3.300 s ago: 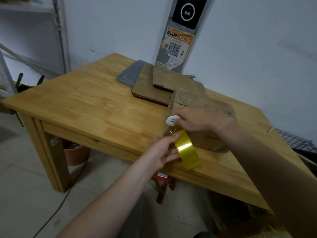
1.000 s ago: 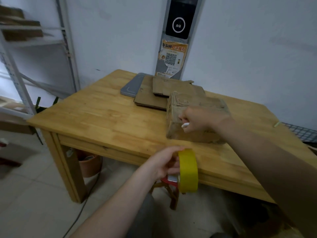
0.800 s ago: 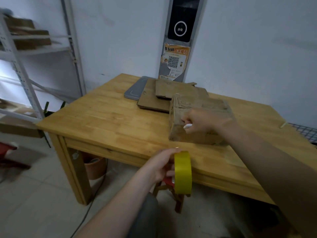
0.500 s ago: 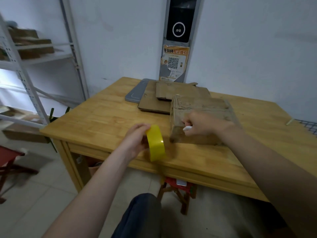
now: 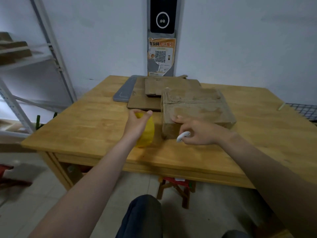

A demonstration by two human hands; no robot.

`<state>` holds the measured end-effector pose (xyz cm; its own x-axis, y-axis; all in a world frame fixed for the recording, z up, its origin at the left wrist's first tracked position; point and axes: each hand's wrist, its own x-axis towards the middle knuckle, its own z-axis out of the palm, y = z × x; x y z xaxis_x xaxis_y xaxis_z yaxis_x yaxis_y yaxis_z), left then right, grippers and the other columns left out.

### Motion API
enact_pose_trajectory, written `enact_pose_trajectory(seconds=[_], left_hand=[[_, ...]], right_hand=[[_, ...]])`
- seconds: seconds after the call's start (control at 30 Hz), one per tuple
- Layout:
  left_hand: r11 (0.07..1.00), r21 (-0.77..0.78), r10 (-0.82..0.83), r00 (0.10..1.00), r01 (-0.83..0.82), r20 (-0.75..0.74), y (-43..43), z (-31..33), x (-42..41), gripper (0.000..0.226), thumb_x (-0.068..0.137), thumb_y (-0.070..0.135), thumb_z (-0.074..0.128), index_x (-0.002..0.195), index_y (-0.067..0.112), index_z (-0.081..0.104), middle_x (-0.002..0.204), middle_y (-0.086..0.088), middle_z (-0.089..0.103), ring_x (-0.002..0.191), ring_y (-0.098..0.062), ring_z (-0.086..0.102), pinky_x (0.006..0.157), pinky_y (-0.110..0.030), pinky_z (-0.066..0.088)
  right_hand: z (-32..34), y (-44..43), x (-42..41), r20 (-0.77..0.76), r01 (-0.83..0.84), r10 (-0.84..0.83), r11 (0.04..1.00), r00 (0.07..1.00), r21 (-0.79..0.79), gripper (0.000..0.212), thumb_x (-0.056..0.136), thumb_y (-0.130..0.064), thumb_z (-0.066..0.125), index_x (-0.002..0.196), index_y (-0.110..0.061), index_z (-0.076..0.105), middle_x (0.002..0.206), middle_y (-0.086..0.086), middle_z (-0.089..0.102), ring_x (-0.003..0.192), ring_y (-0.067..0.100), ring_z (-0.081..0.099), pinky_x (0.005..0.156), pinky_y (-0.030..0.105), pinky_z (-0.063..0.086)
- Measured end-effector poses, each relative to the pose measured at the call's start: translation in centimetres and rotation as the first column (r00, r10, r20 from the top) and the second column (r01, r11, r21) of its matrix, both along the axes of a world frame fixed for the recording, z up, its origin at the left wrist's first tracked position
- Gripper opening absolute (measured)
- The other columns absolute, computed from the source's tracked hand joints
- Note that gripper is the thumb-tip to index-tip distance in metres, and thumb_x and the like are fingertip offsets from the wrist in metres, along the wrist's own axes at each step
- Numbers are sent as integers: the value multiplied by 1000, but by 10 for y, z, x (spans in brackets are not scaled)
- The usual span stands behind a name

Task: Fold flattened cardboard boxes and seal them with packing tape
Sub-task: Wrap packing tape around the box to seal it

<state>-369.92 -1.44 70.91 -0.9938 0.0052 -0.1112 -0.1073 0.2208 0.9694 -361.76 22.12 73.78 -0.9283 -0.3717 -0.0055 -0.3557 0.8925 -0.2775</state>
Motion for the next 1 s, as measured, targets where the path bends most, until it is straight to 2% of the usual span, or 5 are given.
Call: enact_pose_trajectory(seconds=[0.13,0.33,0.53,0.9,1.0], left_hand=[[990,-127,-70,996,63,-49,28,10,-11,78,82,56,78,140,22,40,136,-1,47,124,-26,49,89,-38,42],[983,-130,-138,989,129,-61,44,11,-33,65,77,44,88,125,24,48,129,3,47,115,-20,47,84,-35,39],[980,-131,-156,986,147,-62,43,9,-43,69,74,43,91,127,21,52,121,5,47,111,-18,46,84,-35,40],[963,-168,-226,972,213,-62,37,11,-45,71,73,45,90,128,23,51,124,5,51,110,-16,50,84,-33,42],[965,-73,-254,966,251,-45,30,8,-40,52,85,40,81,122,23,49,115,2,65,76,-6,69,69,-27,57]], right_hand=[[-6,6,6,-82,-25,22,999,996,-35,8,92,-30,68,98,-30,74,157,-12,43,147,0,27,117,31,30],[-25,21,27,-307,-24,34,999,951,36,14,89,-33,73,103,-33,77,96,-14,53,94,9,43,78,28,45],[-58,33,31,-249,113,-48,961,967,254,17,92,-33,71,109,-35,74,106,-12,53,95,14,41,76,32,44],[-1,-6,-25,-364,181,-193,981,911,-68,29,102,-31,52,125,-27,70,125,-7,63,120,18,50,99,41,45],[2,-20,-49,-292,190,-191,981,937,-29,34,105,-39,43,122,-26,71,124,-5,66,115,23,56,99,45,45]])
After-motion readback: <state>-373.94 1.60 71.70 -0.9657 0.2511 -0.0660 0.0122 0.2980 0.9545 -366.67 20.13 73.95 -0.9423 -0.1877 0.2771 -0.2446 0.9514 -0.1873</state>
